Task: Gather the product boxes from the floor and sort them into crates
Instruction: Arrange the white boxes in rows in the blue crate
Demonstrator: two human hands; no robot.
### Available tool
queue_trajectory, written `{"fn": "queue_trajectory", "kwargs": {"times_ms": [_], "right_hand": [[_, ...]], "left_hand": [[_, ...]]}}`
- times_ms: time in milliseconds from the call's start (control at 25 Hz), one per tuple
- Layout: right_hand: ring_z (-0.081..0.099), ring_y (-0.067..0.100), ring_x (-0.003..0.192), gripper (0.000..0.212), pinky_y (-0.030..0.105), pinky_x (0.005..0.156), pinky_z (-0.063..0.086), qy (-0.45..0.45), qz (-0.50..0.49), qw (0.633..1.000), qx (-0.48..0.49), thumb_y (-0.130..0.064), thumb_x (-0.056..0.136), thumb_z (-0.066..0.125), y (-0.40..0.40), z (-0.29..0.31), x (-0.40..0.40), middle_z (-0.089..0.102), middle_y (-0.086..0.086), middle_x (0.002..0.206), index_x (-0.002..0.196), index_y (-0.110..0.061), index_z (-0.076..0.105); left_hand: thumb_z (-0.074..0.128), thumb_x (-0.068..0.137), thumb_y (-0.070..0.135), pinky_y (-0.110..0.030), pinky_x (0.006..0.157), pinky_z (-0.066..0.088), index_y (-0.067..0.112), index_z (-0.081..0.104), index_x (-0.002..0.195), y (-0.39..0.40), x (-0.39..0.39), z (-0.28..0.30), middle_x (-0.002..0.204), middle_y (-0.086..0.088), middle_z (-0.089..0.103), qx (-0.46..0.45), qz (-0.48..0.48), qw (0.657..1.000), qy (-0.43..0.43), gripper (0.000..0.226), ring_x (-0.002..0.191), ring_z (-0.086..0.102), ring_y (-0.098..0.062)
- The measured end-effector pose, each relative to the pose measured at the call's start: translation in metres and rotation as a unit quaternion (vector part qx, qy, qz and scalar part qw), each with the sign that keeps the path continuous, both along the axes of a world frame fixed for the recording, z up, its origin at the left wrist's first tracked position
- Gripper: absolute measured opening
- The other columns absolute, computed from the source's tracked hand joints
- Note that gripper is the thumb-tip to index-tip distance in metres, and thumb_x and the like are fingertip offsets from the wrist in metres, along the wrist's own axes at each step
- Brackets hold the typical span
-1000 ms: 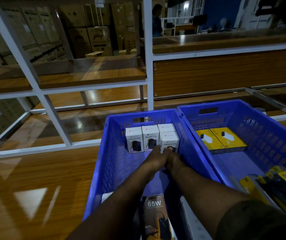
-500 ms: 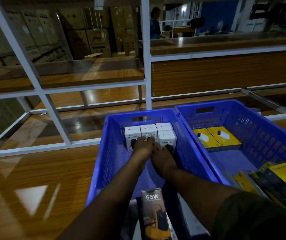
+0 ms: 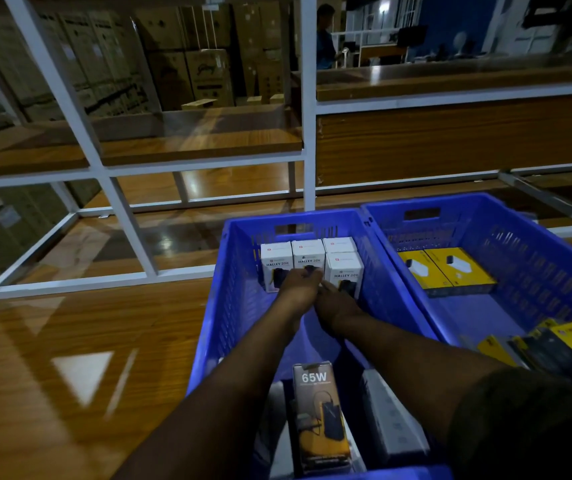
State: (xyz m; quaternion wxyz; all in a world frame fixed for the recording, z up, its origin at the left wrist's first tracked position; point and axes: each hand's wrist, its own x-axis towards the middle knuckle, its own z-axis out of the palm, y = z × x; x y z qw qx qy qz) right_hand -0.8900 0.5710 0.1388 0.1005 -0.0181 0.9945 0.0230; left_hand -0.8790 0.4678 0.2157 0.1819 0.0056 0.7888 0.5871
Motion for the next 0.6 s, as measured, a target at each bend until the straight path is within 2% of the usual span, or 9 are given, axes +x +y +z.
{"fn": "queue_trajectory", "kwargs": {"times_ms": [80, 120, 200, 280, 360, 440, 520, 600], "right_hand": [[0.053, 0.032, 0.122, 0.034, 0.042, 0.1, 0.046, -0.001, -0.052, 0.994, -0.093, -0.007, 0.093, 0.049, -0.008, 0.017, 0.009, 0.054, 0.017, 0.134, 0.126, -0.005, 0.058], [0.059, 0.031, 0.111, 0.03, 0.038, 0.093, 0.049, -0.013, -0.068, 0.987, -0.142, -0.01, 0.094, 0.049, -0.011, 0.026, 0.014, 0.06, 0.017, 0.126, 0.121, -0.005, 0.061], [0.062, 0.027, 0.09, 0.03, 0.036, 0.077, 0.051, -0.079, -0.103, 0.957, -0.261, -0.02, 0.098, 0.051, -0.017, 0.045, 0.027, 0.065, 0.019, 0.113, 0.116, 0.001, 0.063], [0.066, 0.028, 0.086, 0.039, 0.035, 0.07, 0.055, -0.145, -0.118, 0.916, -0.356, -0.036, 0.097, 0.056, -0.025, 0.063, 0.046, 0.067, 0.017, 0.104, 0.11, 0.0, 0.065], [0.067, 0.023, 0.091, 0.048, 0.033, 0.072, 0.057, -0.193, -0.104, 0.907, -0.36, -0.054, 0.092, 0.055, -0.031, 0.079, 0.064, 0.069, 0.007, 0.101, 0.105, -0.009, 0.067], [0.063, 0.02, 0.092, 0.056, 0.036, 0.08, 0.058, -0.253, -0.086, 0.906, -0.329, -0.066, 0.087, 0.051, -0.04, 0.091, 0.082, 0.066, 0.003, 0.102, 0.104, -0.014, 0.064], [0.058, 0.016, 0.085, 0.056, 0.037, 0.085, 0.052, -0.27, -0.024, 0.931, -0.246, -0.068, 0.088, 0.046, -0.049, 0.094, 0.093, 0.061, 0.003, 0.097, 0.096, -0.016, 0.062], [0.051, 0.017, 0.075, 0.05, 0.034, 0.082, 0.043, -0.262, 0.024, 0.953, -0.149, -0.066, 0.091, 0.044, -0.059, 0.092, 0.101, 0.052, 0.0, 0.083, 0.079, -0.019, 0.055]], "left_hand": [[0.05, 0.102, 0.029, -0.031, 0.071, 0.047, -0.009, 0.06, 0.12, -0.005, -0.002, 0.002, 0.116, -0.033, 0.061, -0.023, -0.001, 1.0, 0.021, 0.043, 0.11, 0.061, -0.04], [0.051, 0.101, 0.031, -0.035, 0.076, 0.05, -0.008, 0.063, 0.115, -0.007, -0.003, 0.003, 0.116, -0.031, 0.063, -0.04, -0.004, 0.999, 0.028, 0.043, 0.109, 0.062, -0.04], [0.054, 0.099, 0.032, -0.046, 0.089, 0.053, -0.008, 0.063, 0.116, -0.016, -0.007, 0.002, 0.12, -0.029, 0.064, -0.072, -0.018, 0.997, 0.022, 0.044, 0.109, 0.063, -0.04], [0.055, 0.098, 0.03, -0.047, 0.094, 0.055, -0.006, 0.06, 0.122, -0.025, -0.007, 0.002, 0.122, -0.025, 0.065, -0.102, -0.04, 0.994, 0.008, 0.043, 0.103, 0.065, -0.033], [0.054, 0.097, 0.028, -0.043, 0.091, 0.056, -0.005, 0.059, 0.123, -0.033, -0.004, 0.001, 0.12, -0.025, 0.066, -0.121, -0.052, 0.991, 0.018, 0.042, 0.094, 0.064, -0.028], [0.051, 0.098, 0.03, -0.042, 0.083, 0.053, -0.001, 0.062, 0.115, -0.04, 0.005, 0.0, 0.111, -0.024, 0.068, -0.135, -0.058, 0.989, 0.03, 0.036, 0.094, 0.066, -0.03], [0.05, 0.098, 0.031, -0.038, 0.074, 0.048, 0.007, 0.062, 0.095, -0.046, 0.015, 0.0, 0.096, -0.02, 0.063, -0.142, -0.067, 0.987, 0.034, 0.027, 0.087, 0.063, -0.029], [0.049, 0.097, 0.026, -0.038, 0.072, 0.048, 0.01, 0.058, 0.086, -0.05, 0.024, 0.001, 0.091, -0.017, 0.059, -0.149, -0.071, 0.986, 0.026, 0.021, 0.083, 0.059, -0.026]]}}
